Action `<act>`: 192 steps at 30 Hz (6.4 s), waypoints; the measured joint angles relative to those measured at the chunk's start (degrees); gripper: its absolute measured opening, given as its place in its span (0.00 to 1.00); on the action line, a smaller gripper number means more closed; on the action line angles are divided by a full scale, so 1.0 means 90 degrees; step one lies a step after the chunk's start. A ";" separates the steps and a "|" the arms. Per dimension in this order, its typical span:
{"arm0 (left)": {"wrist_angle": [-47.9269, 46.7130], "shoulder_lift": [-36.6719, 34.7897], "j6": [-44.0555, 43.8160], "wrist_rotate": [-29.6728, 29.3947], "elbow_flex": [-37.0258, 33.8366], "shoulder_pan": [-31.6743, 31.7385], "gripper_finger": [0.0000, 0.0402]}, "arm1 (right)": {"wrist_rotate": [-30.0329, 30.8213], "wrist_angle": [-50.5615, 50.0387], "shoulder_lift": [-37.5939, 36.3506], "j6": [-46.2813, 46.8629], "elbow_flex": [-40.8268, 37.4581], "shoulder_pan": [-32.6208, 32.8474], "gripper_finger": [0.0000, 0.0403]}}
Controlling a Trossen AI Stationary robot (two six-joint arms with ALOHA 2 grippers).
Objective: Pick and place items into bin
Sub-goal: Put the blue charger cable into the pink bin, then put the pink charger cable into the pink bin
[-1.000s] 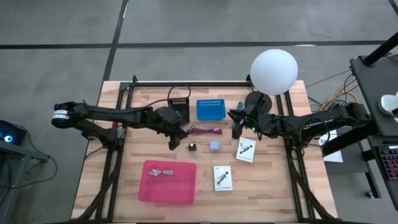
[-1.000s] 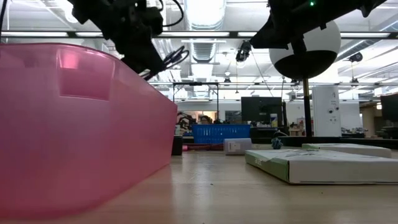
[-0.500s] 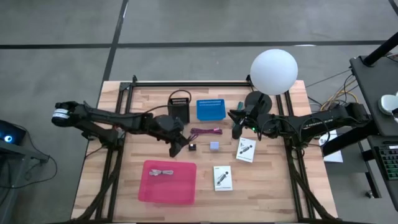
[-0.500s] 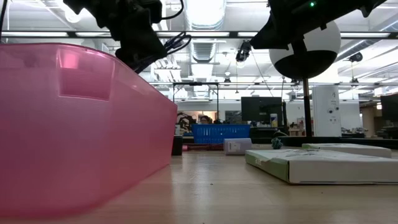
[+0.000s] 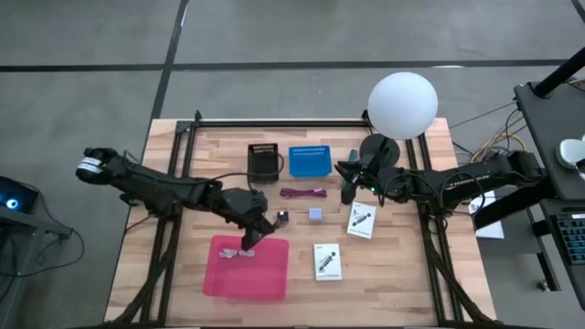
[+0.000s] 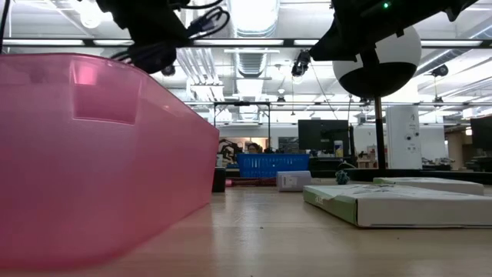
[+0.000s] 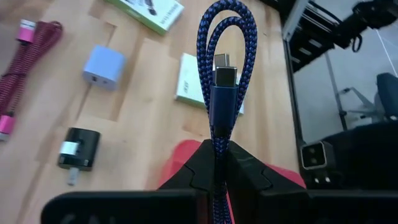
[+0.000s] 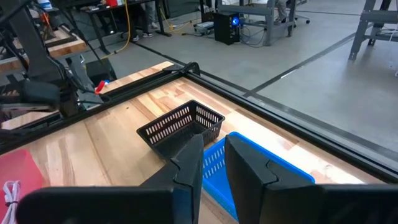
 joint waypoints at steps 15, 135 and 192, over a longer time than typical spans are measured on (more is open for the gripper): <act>-0.0025 0.0342 -0.0310 0.0063 -0.0114 -0.0662 0.03 | -0.0002 -0.0041 0.0000 -0.0002 0.0000 0.0000 0.14; -0.0921 0.1406 0.2833 -0.0118 0.0743 0.0972 0.51 | -0.0015 -0.0675 -0.0002 0.0291 -0.0012 0.0015 0.14; 0.0675 0.4110 0.4009 0.0175 0.1273 0.2631 0.51 | 0.0022 -0.0853 -0.0002 0.0554 -0.0024 -0.0002 0.14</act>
